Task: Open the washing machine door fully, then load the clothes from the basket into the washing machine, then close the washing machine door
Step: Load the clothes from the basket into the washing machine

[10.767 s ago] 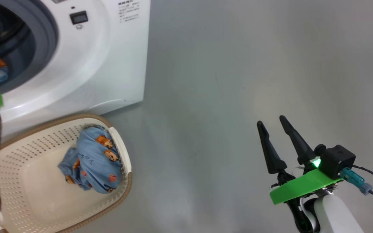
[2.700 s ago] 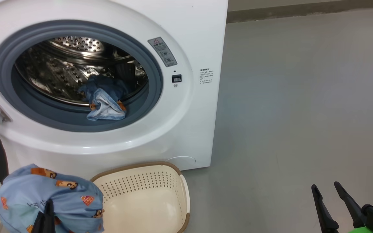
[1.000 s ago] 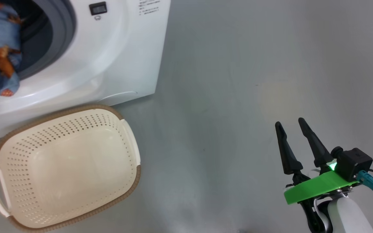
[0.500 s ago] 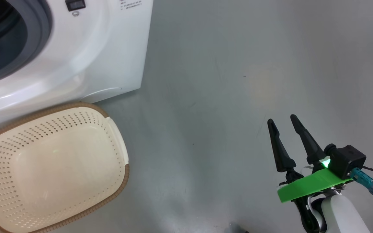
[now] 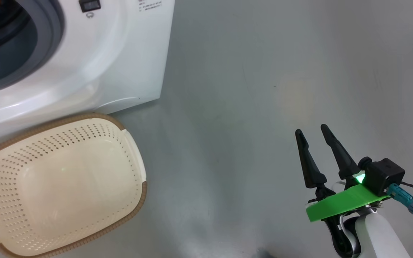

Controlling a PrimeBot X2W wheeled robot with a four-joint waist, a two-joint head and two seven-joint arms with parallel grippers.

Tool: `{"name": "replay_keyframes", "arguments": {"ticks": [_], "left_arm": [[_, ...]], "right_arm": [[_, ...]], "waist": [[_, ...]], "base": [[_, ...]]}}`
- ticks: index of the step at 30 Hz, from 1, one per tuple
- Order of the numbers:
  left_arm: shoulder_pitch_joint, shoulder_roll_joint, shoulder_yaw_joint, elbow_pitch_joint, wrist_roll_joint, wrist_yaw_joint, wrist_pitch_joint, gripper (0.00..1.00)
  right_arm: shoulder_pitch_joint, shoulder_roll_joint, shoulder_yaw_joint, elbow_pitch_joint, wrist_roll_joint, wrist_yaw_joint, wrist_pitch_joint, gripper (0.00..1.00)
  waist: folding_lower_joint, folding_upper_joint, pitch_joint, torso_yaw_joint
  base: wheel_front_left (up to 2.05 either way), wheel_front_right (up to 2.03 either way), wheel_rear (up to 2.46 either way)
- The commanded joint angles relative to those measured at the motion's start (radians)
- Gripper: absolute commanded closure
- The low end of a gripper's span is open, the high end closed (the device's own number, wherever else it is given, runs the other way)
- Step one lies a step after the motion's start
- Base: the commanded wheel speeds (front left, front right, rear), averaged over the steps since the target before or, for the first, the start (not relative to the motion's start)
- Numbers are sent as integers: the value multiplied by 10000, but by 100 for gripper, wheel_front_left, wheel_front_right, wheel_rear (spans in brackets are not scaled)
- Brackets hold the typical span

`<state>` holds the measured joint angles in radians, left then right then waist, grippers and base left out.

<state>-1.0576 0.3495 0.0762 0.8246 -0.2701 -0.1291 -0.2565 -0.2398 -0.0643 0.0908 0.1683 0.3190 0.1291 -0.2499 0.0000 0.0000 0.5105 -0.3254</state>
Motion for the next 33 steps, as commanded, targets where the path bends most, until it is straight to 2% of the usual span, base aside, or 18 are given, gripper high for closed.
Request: {"name": "replay_keyframes", "arguments": {"ticks": [1, 9, 23, 33], "left_arm": [[303, 376, 108, -295, -47, -15, -53, 0], [1465, -191, 460, -707, 71, -15, -53, 0], [4469, -1606, 1160, -2255, 291, -15, -53, 0], [6163, -1974, 1136, -3302, 589, -15, -53, 0]], "right_arm": [[-22, -52, 207, -197, 39, 16, -118, 0], [62, -232, 126, -146, 14, 16, -118, 0], [447, -734, -194, -18, -45, 16, -118, 0], [1013, -1004, -300, 77, -24, 16, -118, 0]], "waist": [[0, 0, -66, 51], [0, 0, -529, 330], [0, 0, -1712, 1138], [0, 0, -2532, 1593]], "base": [[0, 0, 0], [0, 0, 0], [0, 0, 0], [0, 0, 0]]}}
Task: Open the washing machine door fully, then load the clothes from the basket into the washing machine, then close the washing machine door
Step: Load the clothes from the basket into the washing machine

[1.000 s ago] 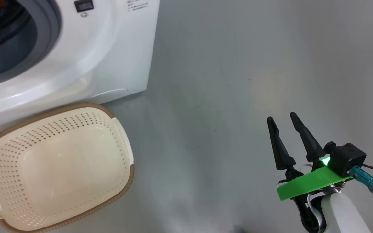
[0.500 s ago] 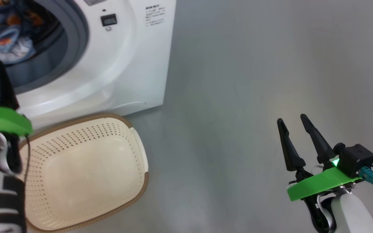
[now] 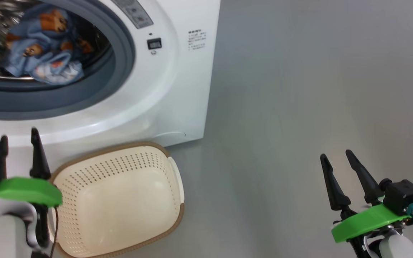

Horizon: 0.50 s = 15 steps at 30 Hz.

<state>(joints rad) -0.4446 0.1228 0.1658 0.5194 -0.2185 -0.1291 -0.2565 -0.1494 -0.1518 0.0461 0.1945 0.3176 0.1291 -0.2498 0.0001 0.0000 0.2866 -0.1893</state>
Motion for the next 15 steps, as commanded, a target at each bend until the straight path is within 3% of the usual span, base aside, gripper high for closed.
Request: {"name": "replay_keyframes", "arguments": {"ticks": [1, 15], "left_arm": [[206, 265, 243, -352, 91, -15, -53, 0], [2962, -153, 293, -1637, 118, -15, -53, 0]], "right_arm": [[168, -160, 138, -173, -4, 16, -120, 0], [1093, -616, -36, -96, 57, 16, -120, 0]], "waist": [[-1, 0, -391, 265], [-1, 0, -1748, 694]], "base": [[0, 0, 0], [0, 0, 0]]}}
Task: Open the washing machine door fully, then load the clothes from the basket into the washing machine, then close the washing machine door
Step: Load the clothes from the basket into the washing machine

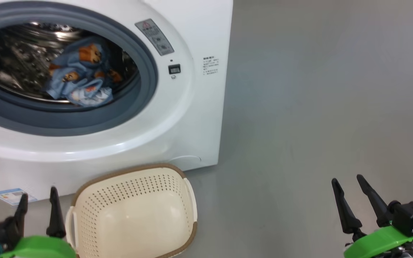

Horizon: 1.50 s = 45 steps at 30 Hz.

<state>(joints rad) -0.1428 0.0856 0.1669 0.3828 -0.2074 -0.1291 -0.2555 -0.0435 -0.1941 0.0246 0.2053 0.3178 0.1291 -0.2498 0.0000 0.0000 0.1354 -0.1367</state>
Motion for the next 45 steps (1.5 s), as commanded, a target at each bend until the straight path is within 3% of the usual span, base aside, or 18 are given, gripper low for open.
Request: {"name": "replay_keyframes", "arguments": {"ticks": [1, 17, 45], "left_arm": [[92, 203, 290, -352, -2, -15, -63, 0], [1812, 52, 213, -1562, -156, -15, -63, 0], [1873, -35, 210, -1757, -189, -15, -63, 0]], "right_arm": [[100, -226, 165, -207, 62, 16, -120, 0], [1002, -535, -125, -319, 220, 16, -120, 0], [1033, -541, -205, -417, 177, 16, -120, 0]], "waist": [[0, 0, -310, 202], [0, 0, -1123, 589], [0, 0, -1039, 616]], "base": [[0, 0, 0], [0, 0, 0], [-10, 10, 0]]}}
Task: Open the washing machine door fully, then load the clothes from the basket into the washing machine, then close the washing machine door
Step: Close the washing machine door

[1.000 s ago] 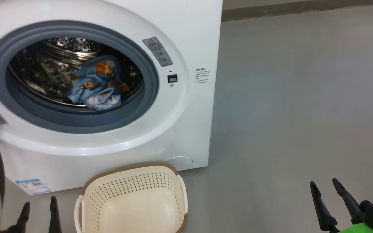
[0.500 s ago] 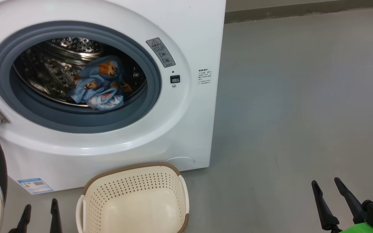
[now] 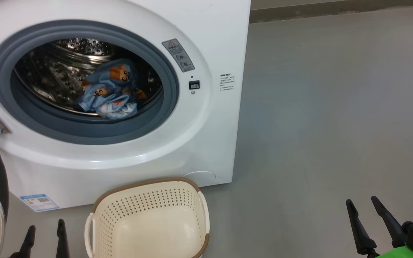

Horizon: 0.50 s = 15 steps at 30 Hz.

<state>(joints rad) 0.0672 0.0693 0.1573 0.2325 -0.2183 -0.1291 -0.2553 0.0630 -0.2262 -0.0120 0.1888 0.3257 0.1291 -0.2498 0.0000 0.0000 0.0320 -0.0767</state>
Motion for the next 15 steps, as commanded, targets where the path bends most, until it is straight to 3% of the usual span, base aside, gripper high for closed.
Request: {"name": "replay_keyframes", "arguments": {"ticks": [1, 10, 15], "left_arm": [[-237, 133, 272, -271, -75, -15, -65, 0], [-248, 169, 222, -414, -90, -15, -65, 0], [-198, 190, 247, -445, -95, -15, -65, 0]], "right_arm": [[-22, -214, 159, -252, 95, 16, -120, 0], [-58, -176, 167, -268, 90, 16, -120, 0], [-45, -181, 169, -275, 95, 16, -120, 0]], "waist": [[0, 0, -4, 30], [0, 0, 38, 114], [0, 0, 10, 140]], "base": [[-93, 93, 0], [-136, 136, 0], [-76, 76, 0]]}}
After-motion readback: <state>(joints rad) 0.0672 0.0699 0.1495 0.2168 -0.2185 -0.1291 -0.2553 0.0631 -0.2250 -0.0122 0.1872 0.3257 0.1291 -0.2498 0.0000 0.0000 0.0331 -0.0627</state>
